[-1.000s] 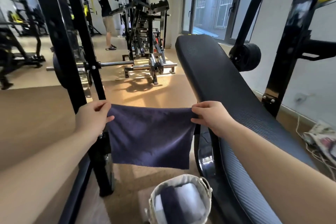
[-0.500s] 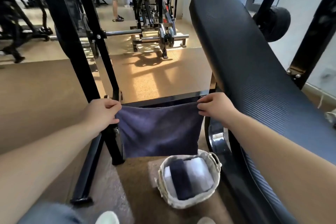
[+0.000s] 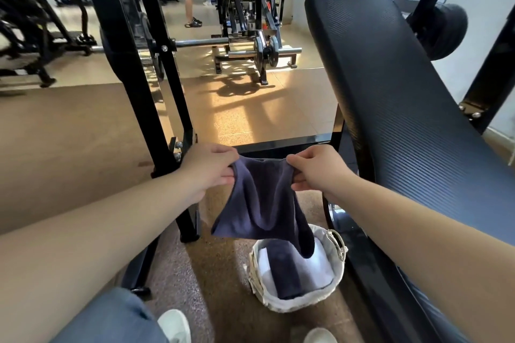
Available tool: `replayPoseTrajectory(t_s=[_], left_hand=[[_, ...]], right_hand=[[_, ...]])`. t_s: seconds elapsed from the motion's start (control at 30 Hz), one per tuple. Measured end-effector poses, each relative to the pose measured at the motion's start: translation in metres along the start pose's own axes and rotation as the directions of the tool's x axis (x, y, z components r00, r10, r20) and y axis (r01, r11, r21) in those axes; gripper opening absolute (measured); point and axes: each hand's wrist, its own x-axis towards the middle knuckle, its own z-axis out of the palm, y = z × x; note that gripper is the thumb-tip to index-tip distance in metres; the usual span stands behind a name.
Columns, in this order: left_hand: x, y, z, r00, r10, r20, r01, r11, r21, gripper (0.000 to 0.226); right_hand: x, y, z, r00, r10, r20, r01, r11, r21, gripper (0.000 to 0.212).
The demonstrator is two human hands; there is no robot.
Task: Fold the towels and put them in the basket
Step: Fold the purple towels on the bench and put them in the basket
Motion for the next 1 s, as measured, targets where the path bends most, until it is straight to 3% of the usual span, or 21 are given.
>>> replayPoseTrajectory(t_s=[0.2, 0.43, 0.67, 1.0], left_hand=[[-0.015, 0.002, 0.029, 0.994, 0.022, 0.106, -0.028, 0.998, 0.051, 0.005], [-0.020, -0.003, 0.045, 0.989, 0.051, 0.142, -0.063, 0.995, 0.081, 0.018], [-0.020, -0.008, 0.050, 0.986, 0.004, 0.168, -0.012, 0.999, 0.050, 0.025], [-0.021, -0.001, 0.058, 0.957, -0.189, 0.221, 0.236, 0.948, -0.213, 0.015]], right_hand=[[-0.027, 0.007, 0.014, 0.996, -0.046, 0.073, 0.035, 0.989, 0.145, 0.013], [-0.039, 0.001, 0.016, 0.986, -0.056, 0.158, 0.036, 0.992, 0.125, 0.009], [-0.037, 0.005, 0.014, 0.987, -0.158, 0.033, 0.161, 0.981, -0.104, 0.004], [-0.036, 0.014, 0.016, 0.931, -0.365, 0.017, 0.343, 0.858, -0.383, 0.019]])
